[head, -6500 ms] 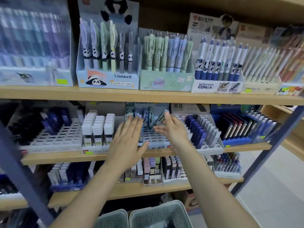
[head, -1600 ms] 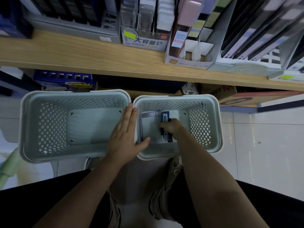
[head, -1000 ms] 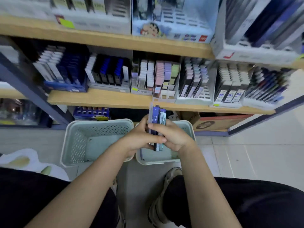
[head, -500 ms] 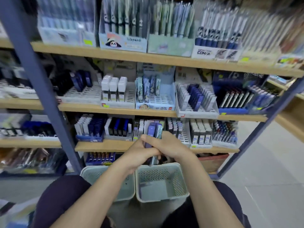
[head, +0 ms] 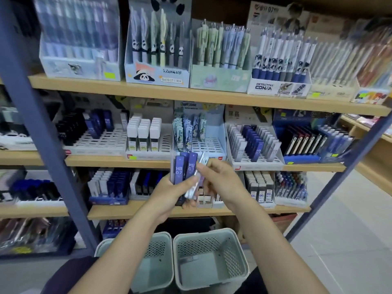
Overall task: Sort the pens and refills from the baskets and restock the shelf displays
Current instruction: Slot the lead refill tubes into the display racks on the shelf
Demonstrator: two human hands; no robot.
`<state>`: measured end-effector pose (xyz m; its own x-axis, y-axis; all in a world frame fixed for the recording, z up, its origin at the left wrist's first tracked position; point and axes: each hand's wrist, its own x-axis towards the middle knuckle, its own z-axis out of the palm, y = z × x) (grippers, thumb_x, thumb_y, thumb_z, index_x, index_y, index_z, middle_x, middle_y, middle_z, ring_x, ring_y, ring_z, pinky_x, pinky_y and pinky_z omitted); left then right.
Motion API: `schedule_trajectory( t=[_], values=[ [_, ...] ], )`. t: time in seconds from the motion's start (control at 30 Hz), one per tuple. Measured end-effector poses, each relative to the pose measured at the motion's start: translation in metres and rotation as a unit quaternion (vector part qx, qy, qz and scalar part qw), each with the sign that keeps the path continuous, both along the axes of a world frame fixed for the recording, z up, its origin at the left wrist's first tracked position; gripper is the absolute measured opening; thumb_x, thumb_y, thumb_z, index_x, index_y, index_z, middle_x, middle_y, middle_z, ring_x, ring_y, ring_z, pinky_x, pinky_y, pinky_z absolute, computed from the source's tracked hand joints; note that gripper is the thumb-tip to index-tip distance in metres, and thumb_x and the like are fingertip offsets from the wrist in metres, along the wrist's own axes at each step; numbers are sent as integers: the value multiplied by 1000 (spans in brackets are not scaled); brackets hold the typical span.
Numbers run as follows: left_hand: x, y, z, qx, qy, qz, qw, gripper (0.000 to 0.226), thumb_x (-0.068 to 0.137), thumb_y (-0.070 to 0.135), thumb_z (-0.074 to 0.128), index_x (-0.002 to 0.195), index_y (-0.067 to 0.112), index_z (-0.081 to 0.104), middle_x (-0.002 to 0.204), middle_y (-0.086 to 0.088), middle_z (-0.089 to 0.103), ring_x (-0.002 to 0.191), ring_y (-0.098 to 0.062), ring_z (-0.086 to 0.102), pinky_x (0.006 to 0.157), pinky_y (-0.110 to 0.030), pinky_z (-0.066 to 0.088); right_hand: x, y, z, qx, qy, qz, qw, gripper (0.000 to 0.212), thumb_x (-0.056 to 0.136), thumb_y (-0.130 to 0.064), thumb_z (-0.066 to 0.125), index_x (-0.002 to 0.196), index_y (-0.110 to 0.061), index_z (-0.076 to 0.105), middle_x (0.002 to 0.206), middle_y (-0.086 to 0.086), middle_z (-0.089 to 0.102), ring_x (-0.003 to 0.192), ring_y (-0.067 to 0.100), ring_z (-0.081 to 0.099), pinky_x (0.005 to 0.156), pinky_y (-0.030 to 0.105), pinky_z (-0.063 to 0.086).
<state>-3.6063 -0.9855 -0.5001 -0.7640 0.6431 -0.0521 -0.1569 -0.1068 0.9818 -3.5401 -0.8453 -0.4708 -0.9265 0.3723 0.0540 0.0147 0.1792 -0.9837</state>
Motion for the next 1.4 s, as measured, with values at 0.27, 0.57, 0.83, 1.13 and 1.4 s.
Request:
schedule_trajectory(
  t=[0.27, 0.57, 0.83, 1.13, 1.4],
  values=[
    [-61, 24, -6, -6, 14, 90, 996, 18, 95, 28, 69, 100, 11, 66, 67, -8, 68, 45, -17, 48, 46, -27, 41, -70, 40, 12, -120, 50, -84, 988, 22, 109, -31, 34, 97, -14, 39, 98, 21, 72, 54, 27, 65, 47, 31, 45],
    [-79, 47, -15, -63, 51, 22, 996, 24, 94, 33, 68, 103, 11, 65, 70, -4, 70, 49, -17, 51, 50, -27, 46, -121, 78, 15, -47, 69, -146, 986, 12, 105, -30, 48, 97, -26, 56, 84, 0, 63, 67, 16, 63, 74, 36, 55],
    [-83, 58, -13, -47, 18, 26, 998, 34, 93, 29, 70, 110, 1, 62, 70, -7, 70, 46, -12, 53, 45, -25, 45, -133, 85, 7, -7, 50, -138, 989, 11, 104, -26, 51, 107, -21, 60, 91, 1, 64, 68, 13, 63, 72, 32, 56],
    [-81, 57, -13, -50, 25, 32, 998, 29, 93, 30, 71, 105, 5, 63, 69, -5, 69, 46, -11, 53, 45, -25, 46, -145, 83, 2, 48, 64, -151, 985, 20, 100, -18, 58, 117, -11, 66, 77, -1, 64, 57, 14, 61, 67, 39, 56],
    [-85, 54, -16, -40, 13, 32, 999, 23, 92, 32, 71, 100, 11, 67, 71, -6, 69, 49, -13, 53, 47, -28, 45, -148, 83, 0, 100, 76, -156, 980, 18, 100, -17, 59, 102, -6, 73, 65, -11, 62, 56, 0, 54, 61, 15, 46]
  ],
)
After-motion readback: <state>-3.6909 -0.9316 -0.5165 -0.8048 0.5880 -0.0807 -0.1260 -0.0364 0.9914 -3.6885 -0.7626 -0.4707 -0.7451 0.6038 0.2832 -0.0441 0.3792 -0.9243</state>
